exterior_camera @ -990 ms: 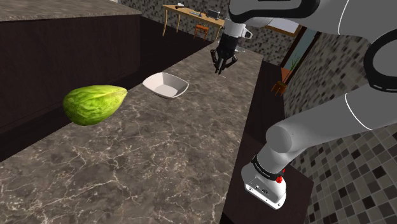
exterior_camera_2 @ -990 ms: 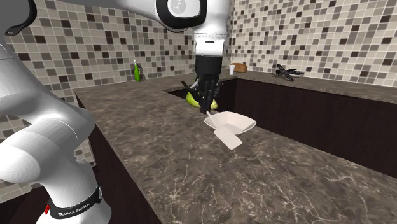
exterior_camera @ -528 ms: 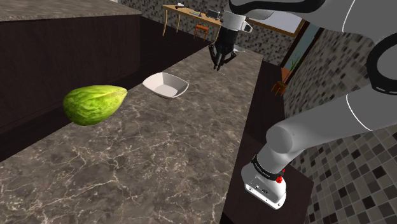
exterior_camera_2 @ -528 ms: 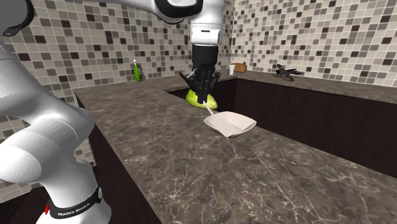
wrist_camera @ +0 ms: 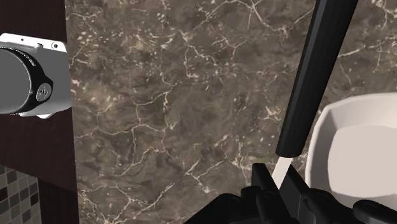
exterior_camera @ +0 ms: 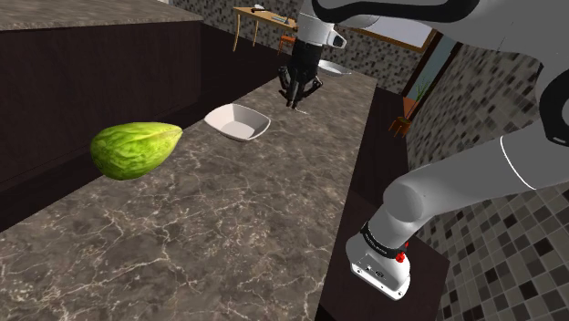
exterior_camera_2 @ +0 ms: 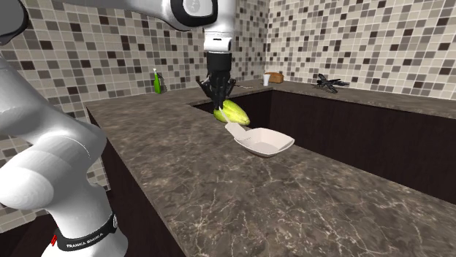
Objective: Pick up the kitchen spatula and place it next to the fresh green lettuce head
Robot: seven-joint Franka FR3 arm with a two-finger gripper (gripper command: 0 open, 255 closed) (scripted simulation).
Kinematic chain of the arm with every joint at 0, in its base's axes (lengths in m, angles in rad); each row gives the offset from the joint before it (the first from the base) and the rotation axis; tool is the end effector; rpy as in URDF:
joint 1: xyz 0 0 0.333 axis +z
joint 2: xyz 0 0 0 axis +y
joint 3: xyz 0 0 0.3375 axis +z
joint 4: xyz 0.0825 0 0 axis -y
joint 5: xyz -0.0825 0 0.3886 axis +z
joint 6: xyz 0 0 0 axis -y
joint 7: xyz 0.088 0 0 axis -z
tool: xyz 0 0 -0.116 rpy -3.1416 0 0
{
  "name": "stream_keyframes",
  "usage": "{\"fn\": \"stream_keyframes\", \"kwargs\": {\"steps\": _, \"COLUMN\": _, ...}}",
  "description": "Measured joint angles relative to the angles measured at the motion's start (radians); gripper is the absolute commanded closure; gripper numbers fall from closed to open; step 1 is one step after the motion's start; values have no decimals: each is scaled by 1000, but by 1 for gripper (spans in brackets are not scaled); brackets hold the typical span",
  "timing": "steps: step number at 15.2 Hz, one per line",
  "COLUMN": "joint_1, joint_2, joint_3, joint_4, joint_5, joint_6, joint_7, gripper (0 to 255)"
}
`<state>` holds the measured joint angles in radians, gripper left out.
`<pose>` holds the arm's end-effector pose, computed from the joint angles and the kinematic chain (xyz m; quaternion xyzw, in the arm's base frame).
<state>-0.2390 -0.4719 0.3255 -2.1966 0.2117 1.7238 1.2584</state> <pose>0.4066 0.0772 0.5649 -0.8130 0.5813 0.0270 0.0190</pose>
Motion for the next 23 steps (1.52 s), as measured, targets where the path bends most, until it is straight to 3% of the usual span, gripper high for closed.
{"fn": "stream_keyframes", "kwargs": {"steps": 7, "joint_1": 55, "joint_2": 41, "joint_3": 139, "joint_4": 56, "joint_5": 46, "joint_6": 15, "joint_7": 180, "gripper": 255}}
{"fn": "stream_keyframes", "kwargs": {"steps": 14, "joint_1": 89, "joint_2": 149, "joint_3": 293, "joint_4": 167, "joint_5": 44, "joint_6": 40, "joint_7": 377, "gripper": 255}}
{"fn": "stream_keyframes", "kwargs": {"steps": 19, "joint_1": 107, "joint_2": 263, "joint_3": 408, "joint_4": 270, "joint_5": -5, "joint_6": 58, "joint_7": 531, "gripper": 255}}
{"fn": "stream_keyframes", "kwargs": {"steps": 23, "joint_1": 132, "joint_2": 401, "joint_3": 506, "joint_4": 384, "joint_5": -95, "joint_6": 63, "joint_7": 679, "gripper": 255}}
